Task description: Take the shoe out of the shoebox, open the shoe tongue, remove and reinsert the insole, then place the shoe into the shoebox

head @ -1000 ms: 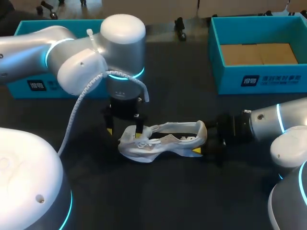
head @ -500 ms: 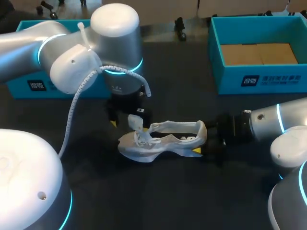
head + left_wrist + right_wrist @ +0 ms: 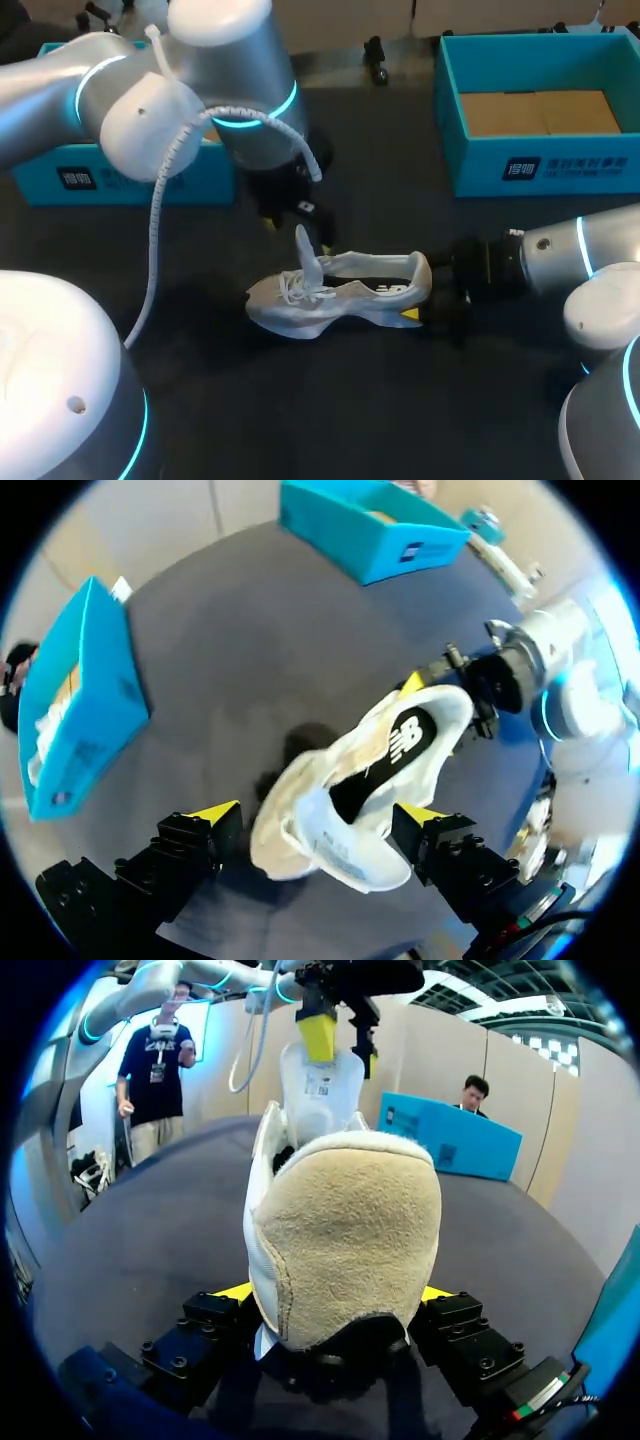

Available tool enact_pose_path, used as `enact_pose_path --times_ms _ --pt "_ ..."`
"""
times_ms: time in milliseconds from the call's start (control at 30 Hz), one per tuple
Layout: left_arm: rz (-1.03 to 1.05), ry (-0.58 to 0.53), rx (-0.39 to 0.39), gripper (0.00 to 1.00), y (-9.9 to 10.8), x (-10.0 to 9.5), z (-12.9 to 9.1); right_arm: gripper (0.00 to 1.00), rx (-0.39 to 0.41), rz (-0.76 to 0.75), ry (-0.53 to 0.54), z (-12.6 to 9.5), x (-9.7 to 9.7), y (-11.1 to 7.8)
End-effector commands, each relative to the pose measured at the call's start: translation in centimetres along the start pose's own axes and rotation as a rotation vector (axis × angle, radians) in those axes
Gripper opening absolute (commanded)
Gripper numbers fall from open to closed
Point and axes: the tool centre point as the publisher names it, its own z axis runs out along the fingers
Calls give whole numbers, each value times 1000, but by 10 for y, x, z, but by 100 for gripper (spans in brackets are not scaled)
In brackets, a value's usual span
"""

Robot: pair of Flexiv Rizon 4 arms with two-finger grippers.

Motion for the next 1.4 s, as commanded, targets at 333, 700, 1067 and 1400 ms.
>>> enact_pose_path --times_ms 333,700,1067,1400 --pt "371 20 33 76 -7 21 -24 0 8 1 -1 6 0 0" --pt "668 69 80 20 -4 41 -16 0 8 1 -1 6 0 0" --pt "851 115 115 0 -4 65 3 0 8 1 -1 6 0 0" --pt "950 125 48 0 -11 88 32 0 8 1 -1 6 0 0"
